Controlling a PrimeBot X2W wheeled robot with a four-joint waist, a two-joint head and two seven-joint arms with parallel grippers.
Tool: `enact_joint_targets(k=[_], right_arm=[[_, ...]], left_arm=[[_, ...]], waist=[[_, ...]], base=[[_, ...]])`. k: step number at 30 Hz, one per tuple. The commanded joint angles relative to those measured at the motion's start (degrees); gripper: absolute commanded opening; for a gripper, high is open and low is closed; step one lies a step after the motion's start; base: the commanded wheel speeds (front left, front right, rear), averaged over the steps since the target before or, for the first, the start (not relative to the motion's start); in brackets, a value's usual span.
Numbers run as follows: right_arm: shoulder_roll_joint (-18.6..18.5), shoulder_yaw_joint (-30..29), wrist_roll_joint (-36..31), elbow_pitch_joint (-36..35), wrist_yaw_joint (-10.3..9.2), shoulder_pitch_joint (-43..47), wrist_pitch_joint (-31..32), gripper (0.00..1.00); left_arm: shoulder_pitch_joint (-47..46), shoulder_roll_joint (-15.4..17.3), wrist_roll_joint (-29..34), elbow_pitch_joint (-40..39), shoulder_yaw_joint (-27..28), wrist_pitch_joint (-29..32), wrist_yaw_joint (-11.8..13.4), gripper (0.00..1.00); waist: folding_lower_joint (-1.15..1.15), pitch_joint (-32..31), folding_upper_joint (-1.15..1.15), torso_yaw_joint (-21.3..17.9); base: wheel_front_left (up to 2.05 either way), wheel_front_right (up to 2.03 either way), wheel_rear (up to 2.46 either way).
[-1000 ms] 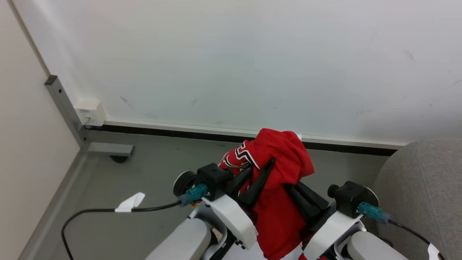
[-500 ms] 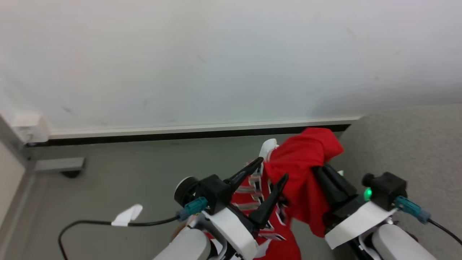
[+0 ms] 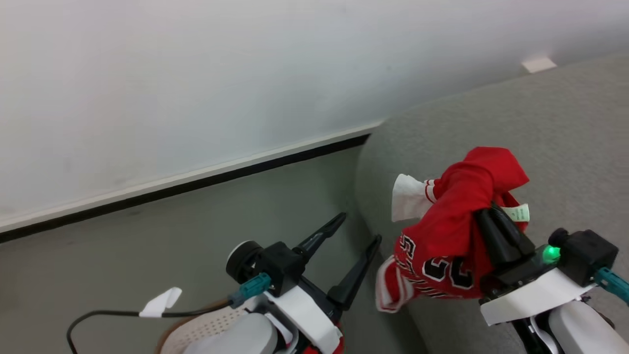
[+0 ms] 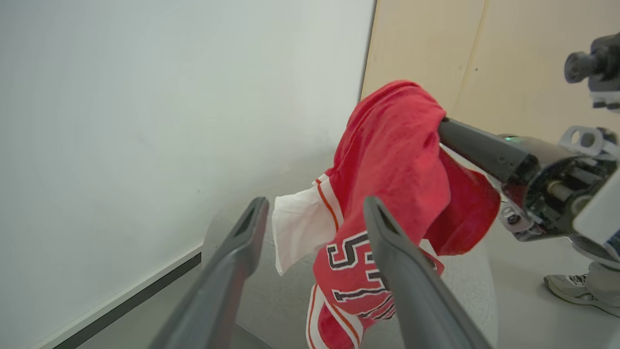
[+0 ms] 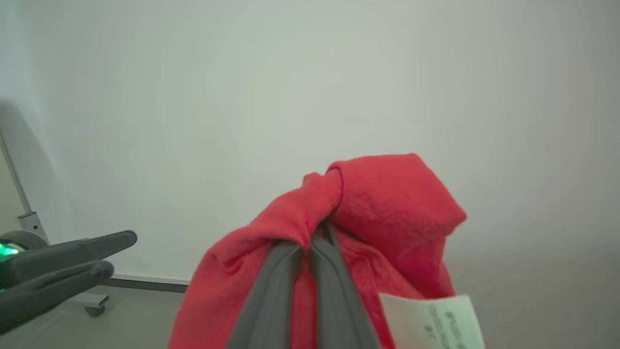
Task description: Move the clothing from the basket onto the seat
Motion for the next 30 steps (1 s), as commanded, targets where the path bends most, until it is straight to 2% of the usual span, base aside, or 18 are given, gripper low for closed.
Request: enact_joint_targets(k=[1,10,18,23,30], right_arm=[[-0.63,-1.5,-0.27,-1.52,-0.12,1.6,-0.01,0.0],[-0.09,-4.55,-0.54,-4.58,-0.12,5.86,-0.01,0.0],[-0.02,-5.37,-0.71,-5.32,-0.12,6.16,-0.01,0.0],[0.02,-6.23,2.87,-6.54,-0.12,1.48,-0.01,0.0],[-4.26,-7.57,7.22,-1.58,-0.12,-11.2,-0.01,0.0]], left_arm=[[0.85,0.54,0.78,0.77,0.53,-0.35,-0.03,1.0],[1.56,0.08,1.51,2.18,1.32,-0.52,-0.77,1.0],[2.0,-0.58,2.92,2.36,2.57,-0.52,-1.31,1.0],[0.71,-0.48,4.15,2.48,3.33,-0.52,-1.62,1.0],[-1.9,0.06,5.45,2.99,2.55,-0.53,-2.22,1.0]], waist=[[0.0,1.53,-0.01,-4.96],[0.0,1.35,-0.01,-8.51],[0.0,1.46,-0.01,-9.02],[0.0,3.46,-0.01,-8.49],[0.0,8.41,-0.01,-5.68]], base=[[0.0,0.0,0.0],[0.0,0.0,0.0],[0.0,0.0,0.0],[0.0,0.0,0.0],[0.0,0.0,0.0]])
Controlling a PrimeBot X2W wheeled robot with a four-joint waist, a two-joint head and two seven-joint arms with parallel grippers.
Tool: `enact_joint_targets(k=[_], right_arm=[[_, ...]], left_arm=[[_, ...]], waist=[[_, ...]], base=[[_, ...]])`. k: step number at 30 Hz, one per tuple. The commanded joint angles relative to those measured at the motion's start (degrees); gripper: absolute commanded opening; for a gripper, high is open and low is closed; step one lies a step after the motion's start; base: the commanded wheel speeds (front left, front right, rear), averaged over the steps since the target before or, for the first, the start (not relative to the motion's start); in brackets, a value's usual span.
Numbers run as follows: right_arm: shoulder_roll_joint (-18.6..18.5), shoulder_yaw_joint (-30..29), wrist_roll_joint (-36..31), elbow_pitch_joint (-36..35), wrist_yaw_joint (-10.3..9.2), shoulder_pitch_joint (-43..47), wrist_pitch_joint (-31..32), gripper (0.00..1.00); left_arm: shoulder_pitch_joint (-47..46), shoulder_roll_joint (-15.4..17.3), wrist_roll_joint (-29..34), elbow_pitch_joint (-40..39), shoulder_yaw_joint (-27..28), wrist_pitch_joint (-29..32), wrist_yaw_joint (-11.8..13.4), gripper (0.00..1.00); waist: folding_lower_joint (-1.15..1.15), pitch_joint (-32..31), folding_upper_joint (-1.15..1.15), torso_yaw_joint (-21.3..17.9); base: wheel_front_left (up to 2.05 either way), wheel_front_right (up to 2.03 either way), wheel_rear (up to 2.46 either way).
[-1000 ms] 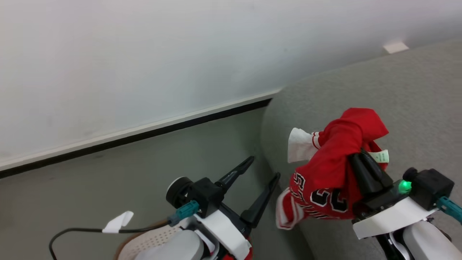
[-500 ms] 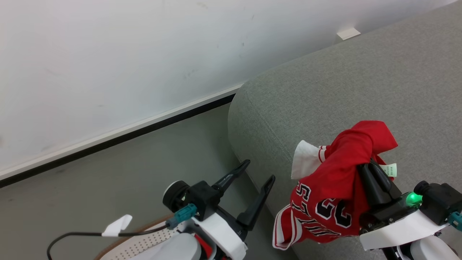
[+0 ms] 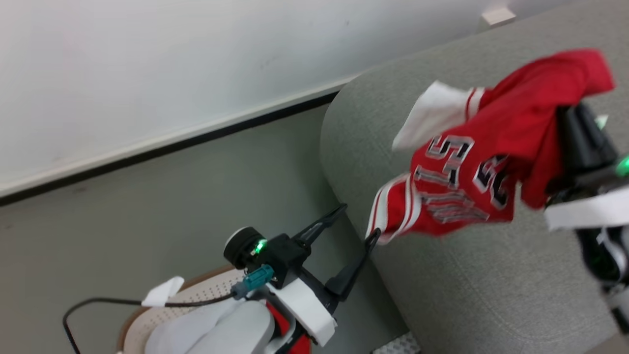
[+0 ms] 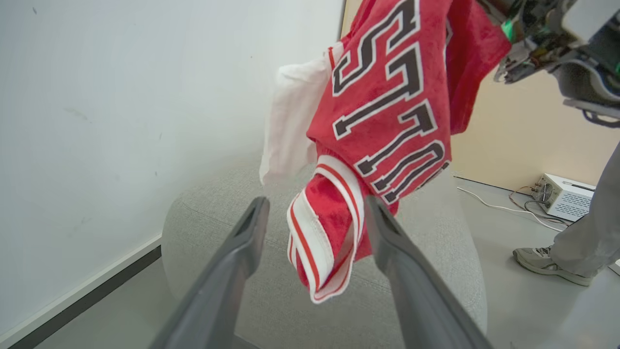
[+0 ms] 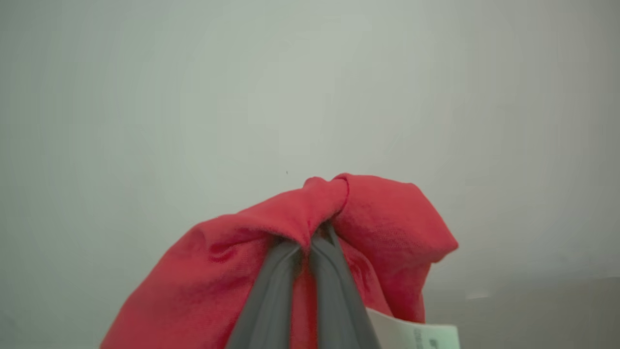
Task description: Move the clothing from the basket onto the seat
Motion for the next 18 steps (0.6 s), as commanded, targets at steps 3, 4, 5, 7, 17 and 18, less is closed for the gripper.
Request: enact_joint_targets(k=[3,4,5,7,17,18], right_arm=[[-3.07,-0.84,3.44,3.81,-0.12,-7.79,-0.01,0.0],[-3.97,-1.33,4.46,4.89,-0.12,-9.68,-0.01,0.0],[-4.74,-1.72,5.45,6.08,-0.12,-11.65,0.01,0.0],[-6.23,-2.76,6.93,8.64,-0.12,-15.79,0.0,0.0],[-11.12,-11.1,5.29,23.49,-0.12,-31.34,0.01,0.0],[-11.58,-11.03,4.21,25.71,-0.12,-31.93,0.03,0.0]], left_arm=[[-2.71,1.48,1.41,0.43,-1.03,0.14,-0.34,1.0],[-3.63,1.62,1.66,0.3,-1.4,0.38,-0.4,1.0],[-4.5,1.83,1.85,0.08,-1.56,0.39,-0.43,1.0],[-6.11,2.63,2.38,-0.36,-1.47,0.81,-0.52,1.0],[-12.55,2.38,3.54,-1.81,-1.87,2.18,-0.3,1.0],[-13.02,2.29,3.64,-1.92,-1.83,2.16,-0.23,1.0]], waist=[[0.0,4.97,0.0,3.48],[0.0,6.33,0.0,4.25],[0.0,7.58,0.0,4.91],[0.0,10.31,0.0,6.15],[0.0,23.26,0.0,12.34],[0.0,24.31,0.0,12.93]], base=[[0.0,0.0,0.0],[0.0,0.0,0.0],[0.0,0.0,0.0],[0.0,0.0,0.0],[0.0,0.0,0.0],[0.0,0.0,0.0]])
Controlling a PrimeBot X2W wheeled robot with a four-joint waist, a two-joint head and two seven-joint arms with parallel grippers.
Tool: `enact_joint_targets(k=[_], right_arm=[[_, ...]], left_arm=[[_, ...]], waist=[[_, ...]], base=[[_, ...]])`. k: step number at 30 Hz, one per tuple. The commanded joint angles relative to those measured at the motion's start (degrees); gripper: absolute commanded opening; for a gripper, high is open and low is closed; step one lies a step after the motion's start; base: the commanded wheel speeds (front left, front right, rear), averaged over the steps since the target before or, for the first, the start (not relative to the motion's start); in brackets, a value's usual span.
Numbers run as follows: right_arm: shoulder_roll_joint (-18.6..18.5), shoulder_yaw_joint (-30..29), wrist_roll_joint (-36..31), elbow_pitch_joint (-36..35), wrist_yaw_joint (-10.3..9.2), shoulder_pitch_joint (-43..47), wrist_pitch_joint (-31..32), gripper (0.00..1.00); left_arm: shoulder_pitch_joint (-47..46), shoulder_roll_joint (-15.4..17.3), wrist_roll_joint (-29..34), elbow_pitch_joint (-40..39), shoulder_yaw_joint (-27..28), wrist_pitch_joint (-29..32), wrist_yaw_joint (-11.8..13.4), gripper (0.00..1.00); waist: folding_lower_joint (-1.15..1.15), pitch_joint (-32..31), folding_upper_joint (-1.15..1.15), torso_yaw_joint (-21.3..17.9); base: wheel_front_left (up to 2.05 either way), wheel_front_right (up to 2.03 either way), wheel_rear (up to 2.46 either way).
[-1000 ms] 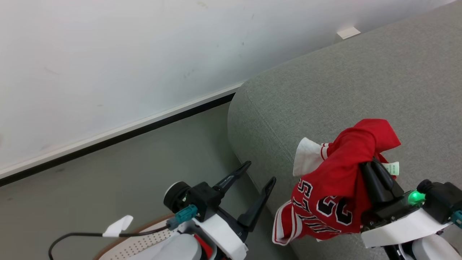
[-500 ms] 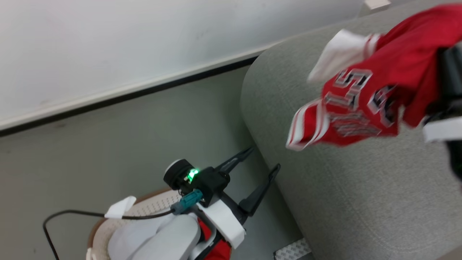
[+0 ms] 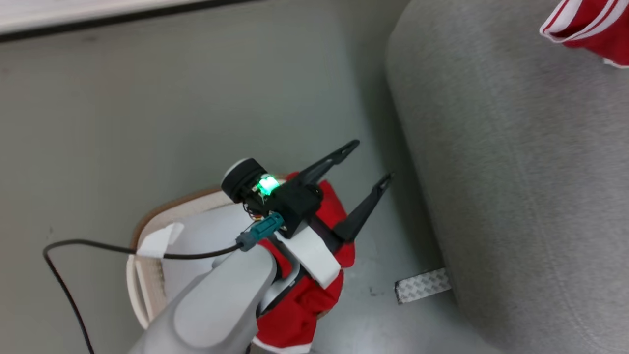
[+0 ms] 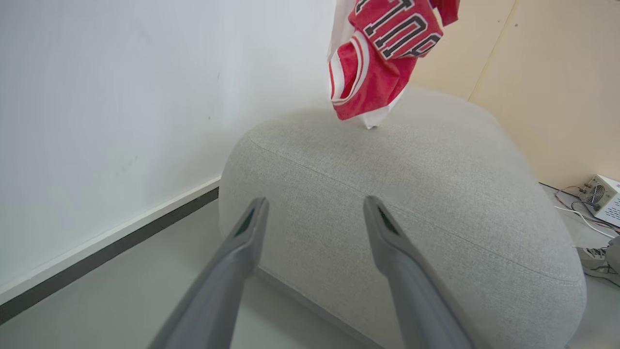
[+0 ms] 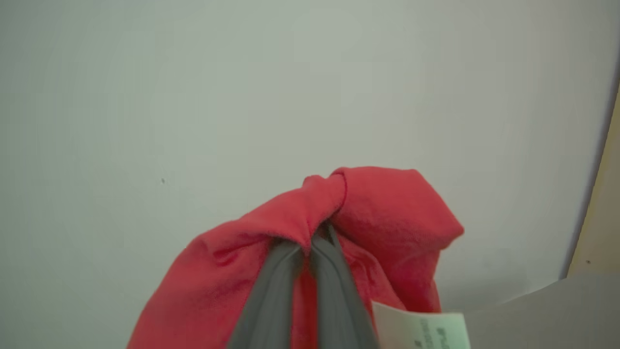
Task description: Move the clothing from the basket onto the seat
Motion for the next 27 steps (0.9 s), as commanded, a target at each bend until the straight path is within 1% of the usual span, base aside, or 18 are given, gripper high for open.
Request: enact_joint_targets(k=[1,4,6,8,10,12,14,15,16,17,18,19,22,27], right_arm=[[-0.24,0.91,-1.99,4.05,-0.12,-1.03,0.07,0.0],[-1.8,3.01,-5.56,12.03,-0.12,-3.35,0.08,0.0],[-1.62,4.34,-6.76,17.3,-0.12,-4.02,0.82,0.0],[-1.85,6.98,-8.82,22.06,-0.12,-3.85,2.88,0.0],[-1.41,9.05,-9.65,26.42,-0.12,-3.47,6.33,0.0],[-1.57,10.59,-9.98,29.29,-0.12,-4.0,9.4,0.0],[-0.41,11.08,-7.74,30.84,-0.12,-4.33,12.43,0.0],[-0.41,11.75,-7.51,31.09,-0.12,-4.61,13.52,0.0],[-1.2,12.51,-7.13,31.32,-0.12,-5.05,14.75,0.0],[-0.49,13.35,-6.56,31.39,-0.12,-4.87,15.88,0.2],[0.17,13.97,-6.25,31.27,-0.12,-4.82,16.57,0.27],[0.11,14.46,-5.9,31.18,-0.12,-5.02,17.15,1.0],[0.46,16.1,-4.65,31.03,-0.12,-4.45,18.16,1.0],[-0.06,20.57,-3.91,30.17,-0.12,-1.63,19.41,1.0]], left_arm=[[-1.23,0.28,0.3,-0.21,0.34,-0.17,0.3,1.0],[-1.97,0.06,0.31,0.05,0.49,-0.53,0.39,1.0],[-2.33,0.05,0.19,0.24,0.76,-0.92,0.55,1.0],[-2.54,0.22,0.02,0.48,1.01,-1.04,0.84,1.0],[-2.56,0.19,-0.23,0.72,1.21,-1.31,0.92,1.0],[-2.58,0.1,-0.39,0.93,1.43,-1.49,1.06,1.0],[-2.52,0.03,-0.64,1.06,1.56,-1.71,1.06,1.0],[-2.38,0.09,-0.72,1.18,1.73,-1.79,1.13,1.0],[-2.31,0.05,-0.82,1.31,1.79,-1.77,1.15,1.0],[-2.09,0.09,-0.97,1.52,1.87,-1.83,1.17,1.0],[-1.78,0.17,-1.07,1.78,2.01,-1.88,1.23,1.0],[-1.55,0.11,-1.25,2.03,2.12,-1.96,1.25,1.0],[-0.3,-0.02,-1.82,2.97,2.58,-2.18,1.29,1.0],[3.02,-0.46,-2.85,3.96,3.35,-2.21,1.35,1.0]], waist=[[-0.01,5.77,0.0,4.48],[-0.01,7.61,0.0,5.97],[-0.01,8.37,0.0,6.69],[-0.01,8.83,0.0,7.24],[-0.01,8.96,0.0,7.63],[-0.01,8.99,0.0,7.89],[-0.01,8.8,0.0,7.95],[-0.01,8.58,0.0,7.84],[-0.01,8.42,0.0,7.82],[-0.01,8.0,0.0,7.66],[-0.01,7.41,0.0,7.43],[-0.01,6.87,0.0,7.27],[-0.01,3.92,0.0,6.72],[-0.01,-3.71,0.0,6.4]], base=[[0.0,0.0,0.0],[0.0,0.0,0.0],[0.0,0.0,0.0],[0.0,0.0,0.0],[0.0,0.0,0.0],[0.0,0.0,0.0],[0.0,0.0,0.0],[0.0,0.0,0.0],[0.0,0.0,0.0],[0.0,0.0,0.0],[0.0,0.0,0.0],[0.0,0.0,0.0],[0.0,0.0,0.0],[0.0,0.0,0.0]])
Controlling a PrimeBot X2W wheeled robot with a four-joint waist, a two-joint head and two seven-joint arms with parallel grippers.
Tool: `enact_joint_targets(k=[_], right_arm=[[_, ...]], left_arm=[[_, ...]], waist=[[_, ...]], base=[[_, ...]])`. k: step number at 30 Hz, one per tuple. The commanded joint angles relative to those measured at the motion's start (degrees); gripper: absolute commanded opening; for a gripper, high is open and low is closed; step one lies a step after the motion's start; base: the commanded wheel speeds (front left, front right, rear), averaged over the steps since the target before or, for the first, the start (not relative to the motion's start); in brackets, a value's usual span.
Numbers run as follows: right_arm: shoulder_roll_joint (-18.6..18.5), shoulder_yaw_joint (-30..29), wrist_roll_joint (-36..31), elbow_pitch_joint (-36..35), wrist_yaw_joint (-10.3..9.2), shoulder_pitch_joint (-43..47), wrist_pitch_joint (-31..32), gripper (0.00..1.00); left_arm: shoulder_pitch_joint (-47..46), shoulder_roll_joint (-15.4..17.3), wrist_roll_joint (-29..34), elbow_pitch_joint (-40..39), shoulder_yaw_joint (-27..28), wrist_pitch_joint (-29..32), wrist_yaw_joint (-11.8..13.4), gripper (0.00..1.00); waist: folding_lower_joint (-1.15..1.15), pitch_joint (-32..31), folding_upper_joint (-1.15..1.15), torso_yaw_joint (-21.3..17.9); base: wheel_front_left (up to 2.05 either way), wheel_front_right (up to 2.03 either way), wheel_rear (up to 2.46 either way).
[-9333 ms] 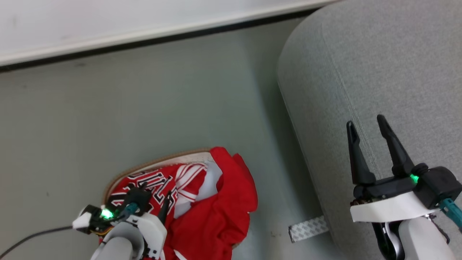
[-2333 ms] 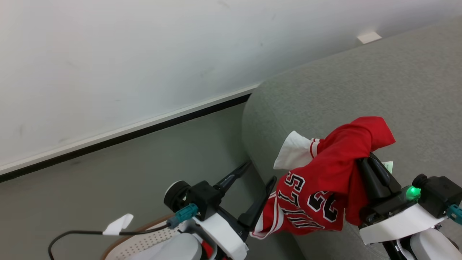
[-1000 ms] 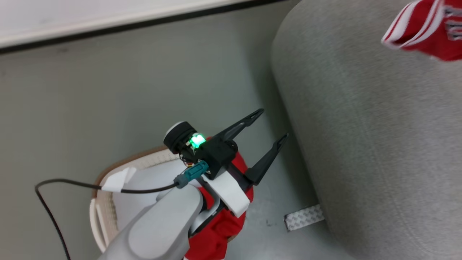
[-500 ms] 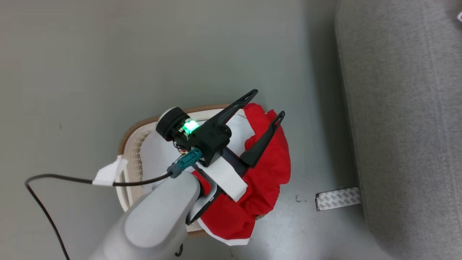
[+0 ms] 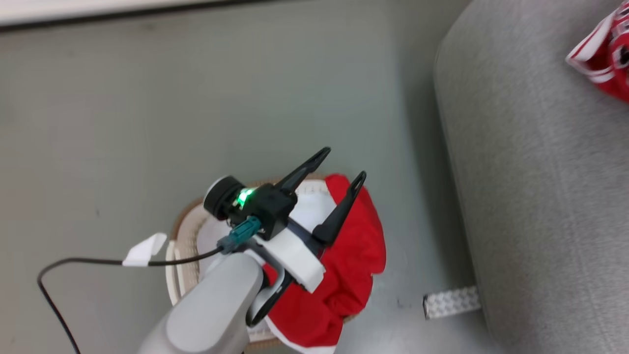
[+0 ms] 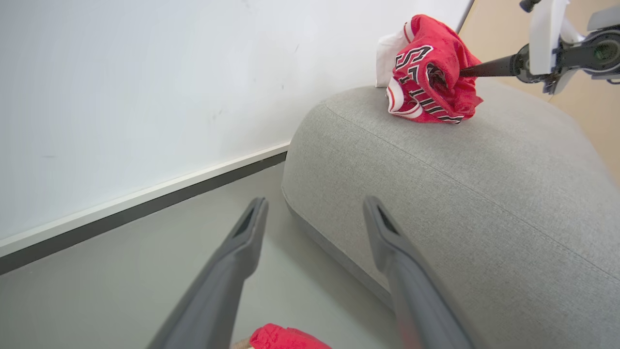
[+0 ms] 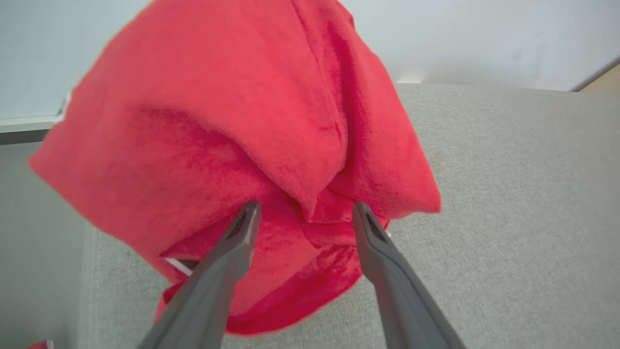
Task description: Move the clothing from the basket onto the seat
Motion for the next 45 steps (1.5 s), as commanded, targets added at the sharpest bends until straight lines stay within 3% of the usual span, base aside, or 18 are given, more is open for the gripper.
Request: enact_joint_targets(k=[1,8,18,25,32,36,41,45], right_arm=[[-0.67,2.04,0.69,-0.86,-0.12,2.08,0.51,1.0],[-3.0,7.51,3.7,-6.56,-0.12,6.05,-1.73,1.0],[-3.97,13.88,7.62,-16.6,-0.12,12.02,-7.98,1.0],[-2.8,11.42,15.39,-26.66,-0.12,18.56,-14.31,1.0],[-1.68,6.13,13.76,-34.3,-0.12,28.71,-18.58,1.0],[1.88,-1.12,8.39,-39.05,-0.12,36.85,-19.08,1.0],[10.09,-12.61,-2.03,-46.74,-0.12,49.53,-19.09,1.0],[17.51,-17.55,-8.79,-51.97,-0.12,58.05,-19.04,1.0]], left_arm=[[2.09,-0.05,-0.72,0.02,0.73,-0.1,0.23,1.0],[9.16,0.01,-2.19,-1.24,4.89,-0.08,1.0,1.0],[18.15,1.0,-3.31,-3.16,11.93,-0.09,2.93,1.0],[23.05,2.32,-3.43,-5.48,17.86,-0.1,5.06,1.0],[27.59,2.29,-2.88,-7.72,23.89,-0.1,6.75,1.0],[30.6,1.06,-2.01,-9.11,28.02,-0.1,7.12,1.0],[34.87,-1.39,-0.29,-10.21,32.18,-0.1,6.29,1.0],[37.05,-3.48,4.38,-12.64,35.17,-0.1,5.8,1.0]], waist=[[-0.01,-7.03,0.0,-0.41],[-0.01,-19.25,0.0,0.03],[-0.01,-31.29,0.0,1.86],[-0.01,-33.61,0.0,3.6],[-0.01,-33.84,0.0,5.17],[-0.01,-33.89,0.0,5.67],[-0.01,-33.67,0.0,5.9],[-0.01,-32.95,0.0,6.31]], base=[[0.0,0.0,0.0],[0.0,0.0,0.0],[0.0,0.0,0.0],[0.0,0.0,0.0],[0.0,0.0,0.0],[0.0,0.0,0.0],[0.0,0.0,0.0],[0.0,0.0,0.0]])
